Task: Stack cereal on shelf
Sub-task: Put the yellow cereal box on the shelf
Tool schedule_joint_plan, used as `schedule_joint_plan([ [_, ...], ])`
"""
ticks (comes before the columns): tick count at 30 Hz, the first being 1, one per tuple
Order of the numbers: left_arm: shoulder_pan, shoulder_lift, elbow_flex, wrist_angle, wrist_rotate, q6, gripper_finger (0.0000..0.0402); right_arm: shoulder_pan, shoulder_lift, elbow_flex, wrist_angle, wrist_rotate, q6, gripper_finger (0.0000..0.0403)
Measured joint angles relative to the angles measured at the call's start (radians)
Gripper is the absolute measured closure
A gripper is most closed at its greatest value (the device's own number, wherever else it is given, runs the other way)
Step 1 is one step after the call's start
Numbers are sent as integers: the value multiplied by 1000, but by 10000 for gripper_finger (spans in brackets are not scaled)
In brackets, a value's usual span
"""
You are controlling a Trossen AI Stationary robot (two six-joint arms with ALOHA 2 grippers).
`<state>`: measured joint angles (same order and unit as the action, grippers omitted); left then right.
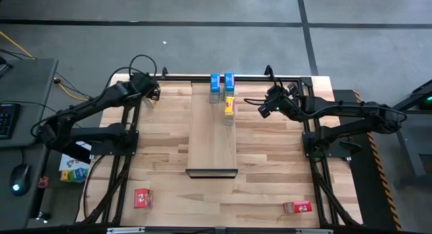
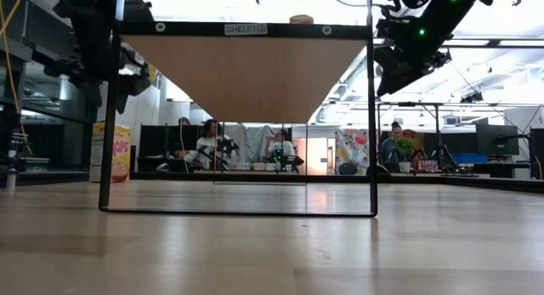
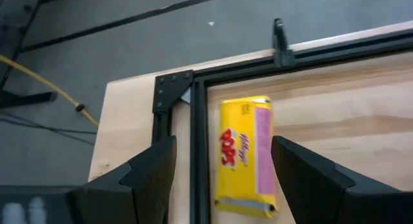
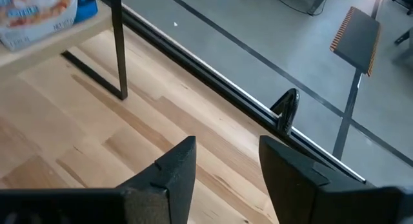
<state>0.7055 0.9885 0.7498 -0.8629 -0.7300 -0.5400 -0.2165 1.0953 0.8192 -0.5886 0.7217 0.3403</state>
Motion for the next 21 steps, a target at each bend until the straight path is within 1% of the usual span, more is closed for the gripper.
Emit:
schedule_joint_plan([
  [2, 23, 21, 0, 17, 15, 0, 157, 0, 8, 0, 3, 1, 0, 240],
  [7, 76, 58, 0, 134, 130, 71, 158, 0, 39, 0, 1, 0, 0, 240],
  [9, 91, 68, 0, 165, 156, 86, 158, 0, 54, 0, 1, 1, 0, 240],
  [16, 95, 69, 0, 143, 146, 78, 158, 0, 94, 0, -9, 1, -1, 240],
  [21, 105, 96, 0, 55, 142, 34, 158, 0, 96, 0, -13, 1, -1, 240],
])
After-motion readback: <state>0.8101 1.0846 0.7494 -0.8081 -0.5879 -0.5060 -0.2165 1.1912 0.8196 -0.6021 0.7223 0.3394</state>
